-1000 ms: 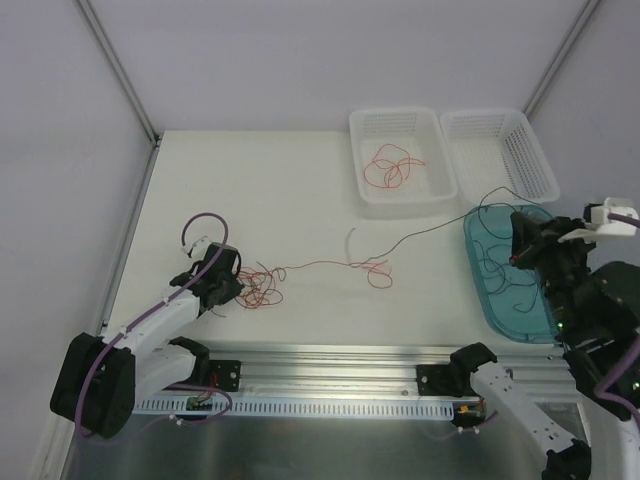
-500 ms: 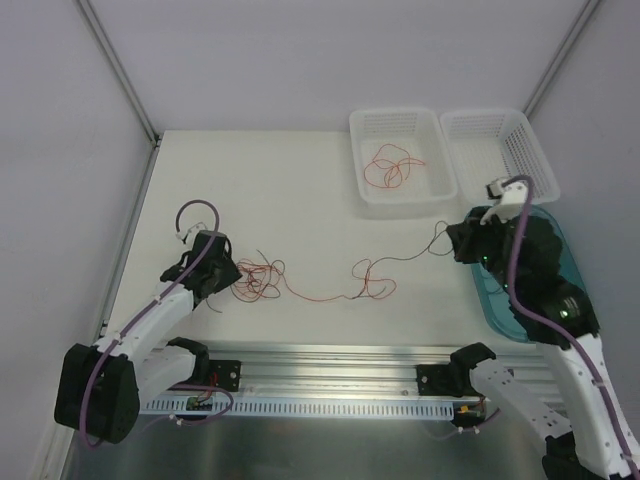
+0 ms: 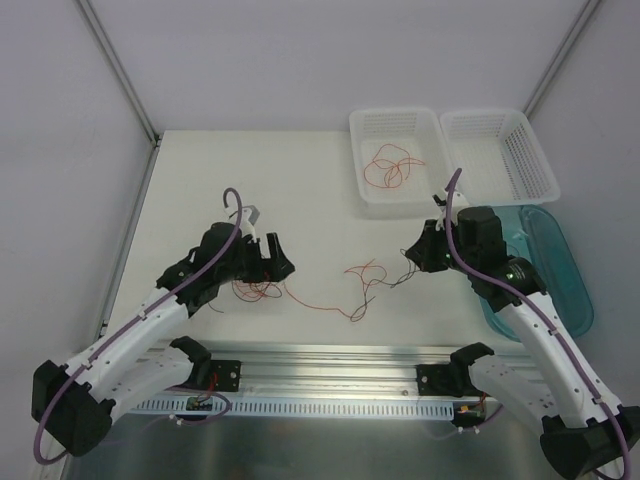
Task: Untangle the cables
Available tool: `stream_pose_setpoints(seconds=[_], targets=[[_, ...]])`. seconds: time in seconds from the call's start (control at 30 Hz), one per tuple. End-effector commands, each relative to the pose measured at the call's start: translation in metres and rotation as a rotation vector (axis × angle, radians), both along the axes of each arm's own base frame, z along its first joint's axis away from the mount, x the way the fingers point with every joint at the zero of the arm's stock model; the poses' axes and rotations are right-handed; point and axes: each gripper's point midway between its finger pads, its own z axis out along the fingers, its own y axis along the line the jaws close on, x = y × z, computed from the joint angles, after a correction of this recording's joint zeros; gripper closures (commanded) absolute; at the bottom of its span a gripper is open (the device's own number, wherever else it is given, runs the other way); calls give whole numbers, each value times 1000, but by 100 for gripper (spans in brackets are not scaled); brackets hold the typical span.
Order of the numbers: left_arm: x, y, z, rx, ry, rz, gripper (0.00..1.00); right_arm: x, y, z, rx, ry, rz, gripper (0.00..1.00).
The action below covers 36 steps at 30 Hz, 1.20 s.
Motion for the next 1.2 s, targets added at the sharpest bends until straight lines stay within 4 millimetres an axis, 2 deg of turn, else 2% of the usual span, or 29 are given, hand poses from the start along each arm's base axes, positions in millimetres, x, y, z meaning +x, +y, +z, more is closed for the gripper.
stream_pose_setpoints(seconds=[0.0,0.03,0.1,0.27,0.3,0.43,0.5,0.57,0.63,0.73,0.87,1.03,1.17], targets=[[-6,-38,22,-11,-68,-169,11,2,12,28,71,-67,41,99],[-10,-54,21,-28,-57,-205,11,0,14,31,78,-73,50,99],[-12,-67,17,-46,-30,-215,12,-2,14,32,81,-74,54,99],[-12,-108,1,-174,109,-119,14,-7,17,33,94,-78,70,99],[-7,-117,7,-210,89,-109,15,-8,17,33,97,-83,71,99],[-16,-154,10,-194,55,-252,16,-11,16,33,93,-85,68,99],[-25,-166,-3,-148,63,-326,16,-12,15,34,90,-90,68,99],[-31,-173,-14,-106,60,-399,16,-13,13,36,88,-101,67,99],[-43,-182,-18,-91,41,-469,17,-14,13,37,91,-106,68,99],[-50,-188,-27,-37,-5,-522,17,-16,14,41,102,-113,74,99],[-36,-188,-33,-62,52,-362,23,-18,16,43,113,-114,83,99],[-9,-191,-25,-134,85,-120,26,-21,19,38,121,-105,96,99],[4,-203,-24,-165,103,-61,28,-24,22,34,125,-92,108,99]])
